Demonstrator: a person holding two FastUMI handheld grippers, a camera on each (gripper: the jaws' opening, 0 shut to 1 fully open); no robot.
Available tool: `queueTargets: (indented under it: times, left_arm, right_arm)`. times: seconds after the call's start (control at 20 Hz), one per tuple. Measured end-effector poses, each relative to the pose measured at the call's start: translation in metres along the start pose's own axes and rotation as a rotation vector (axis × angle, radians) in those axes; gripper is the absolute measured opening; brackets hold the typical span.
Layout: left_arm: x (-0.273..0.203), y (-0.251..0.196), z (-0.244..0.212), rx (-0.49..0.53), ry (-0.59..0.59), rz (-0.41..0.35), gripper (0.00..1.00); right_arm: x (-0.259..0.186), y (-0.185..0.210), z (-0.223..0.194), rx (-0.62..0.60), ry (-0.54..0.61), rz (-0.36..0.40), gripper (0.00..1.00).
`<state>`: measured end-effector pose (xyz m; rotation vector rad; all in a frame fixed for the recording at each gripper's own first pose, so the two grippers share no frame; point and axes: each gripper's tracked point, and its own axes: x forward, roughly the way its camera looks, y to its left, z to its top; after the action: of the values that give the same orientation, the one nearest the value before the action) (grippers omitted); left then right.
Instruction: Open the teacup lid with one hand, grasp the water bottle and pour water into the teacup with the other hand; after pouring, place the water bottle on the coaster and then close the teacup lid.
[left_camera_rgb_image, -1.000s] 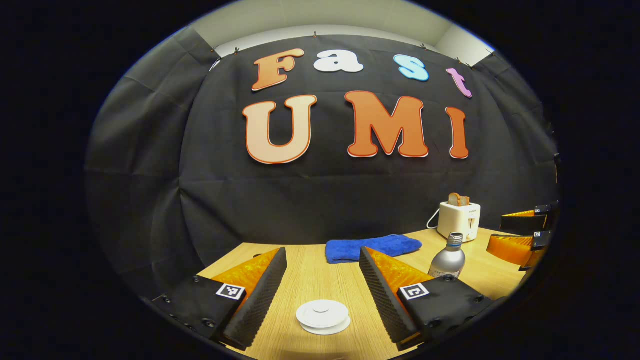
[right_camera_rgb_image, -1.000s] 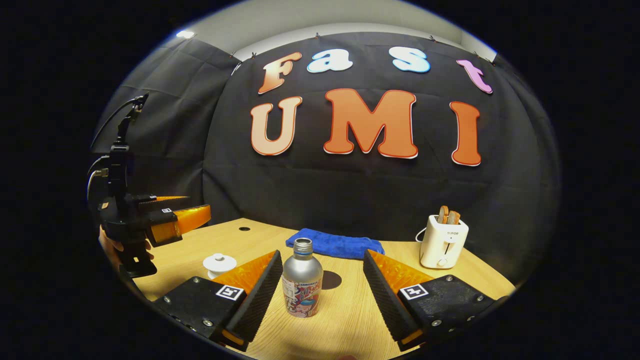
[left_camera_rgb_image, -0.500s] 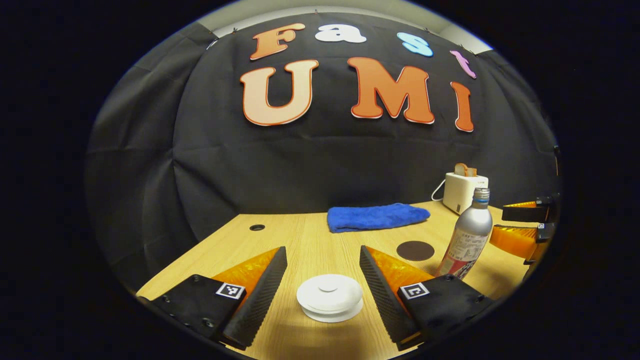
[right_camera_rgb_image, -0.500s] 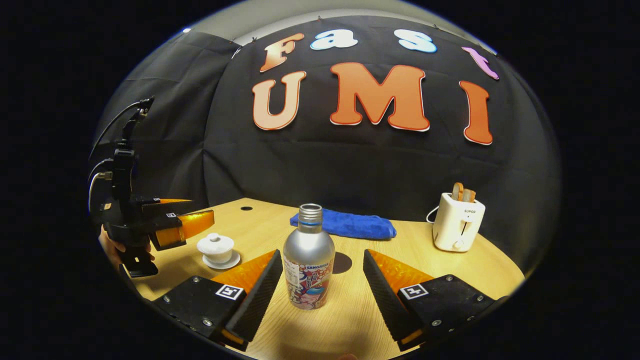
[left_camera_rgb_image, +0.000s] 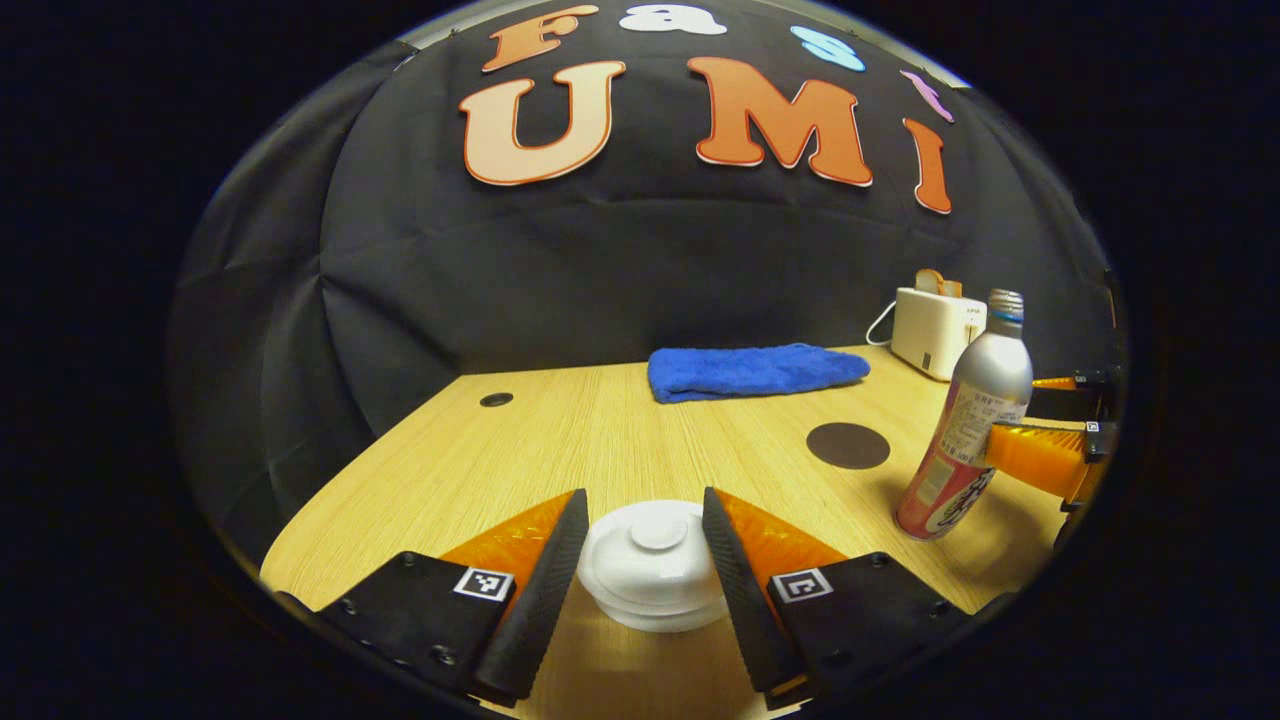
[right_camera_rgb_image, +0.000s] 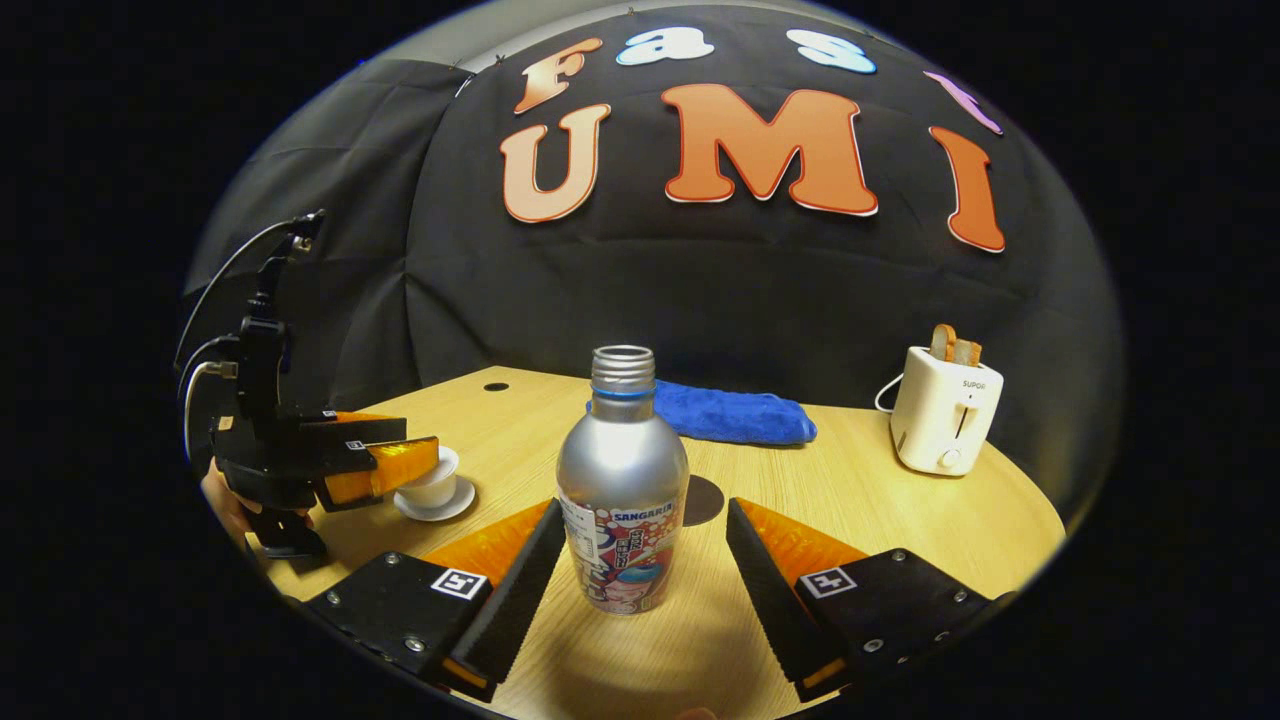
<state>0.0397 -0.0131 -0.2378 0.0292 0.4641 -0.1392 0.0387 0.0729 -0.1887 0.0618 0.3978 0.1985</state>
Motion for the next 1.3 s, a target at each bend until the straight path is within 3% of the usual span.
queueTargets:
  times: [0.05, 0.15, 0.3, 0.4, 0.5, 0.6, 0.65, 1.1, 1.2, 1.3]
  left_arm:
    - [0.000, -0.002, 0.000, 0.006, -0.002, 0.001, 0.72]
    - [0.004, -0.002, 0.003, 0.014, -0.003, -0.003, 0.75]
    - [0.006, -0.004, 0.006, 0.027, -0.003, -0.003, 0.59]
    - [0.008, -0.004, 0.007, 0.025, -0.007, -0.001, 0.41]
    - [0.007, -0.003, 0.007, 0.027, -0.006, 0.000, 0.34]
    - [0.009, -0.003, 0.010, 0.015, -0.019, 0.003, 0.37]
    - [0.010, -0.003, 0.009, 0.012, -0.022, 0.001, 0.28]
    - [-0.015, 0.016, 0.042, -0.004, -0.137, 0.055, 0.27]
    - [-0.023, 0.022, 0.044, -0.005, -0.152, 0.069, 0.30]
    - [-0.027, 0.026, 0.044, -0.008, -0.158, 0.080, 0.30]
  right_arm:
    - [0.001, 0.002, -0.003, 0.000, 0.006, 0.003, 0.98]
    - [0.004, 0.003, -0.004, 0.003, 0.017, 0.009, 0.98]
    - [0.005, 0.000, -0.005, 0.012, 0.024, 0.012, 0.98]
    - [0.006, 0.000, -0.005, 0.016, 0.026, 0.010, 0.98]
    - [0.006, -0.001, -0.006, 0.016, 0.027, 0.010, 0.98]
    - [0.007, -0.001, -0.005, 0.016, 0.028, 0.012, 0.98]
    - [0.007, -0.001, -0.006, 0.013, 0.031, 0.012, 0.98]
    - [0.020, 0.010, -0.019, 0.045, 0.109, 0.030, 0.97]
    - [0.021, 0.010, -0.021, 0.064, 0.130, 0.020, 0.93]
    - [0.021, 0.013, -0.021, 0.066, 0.141, 0.019, 0.81]
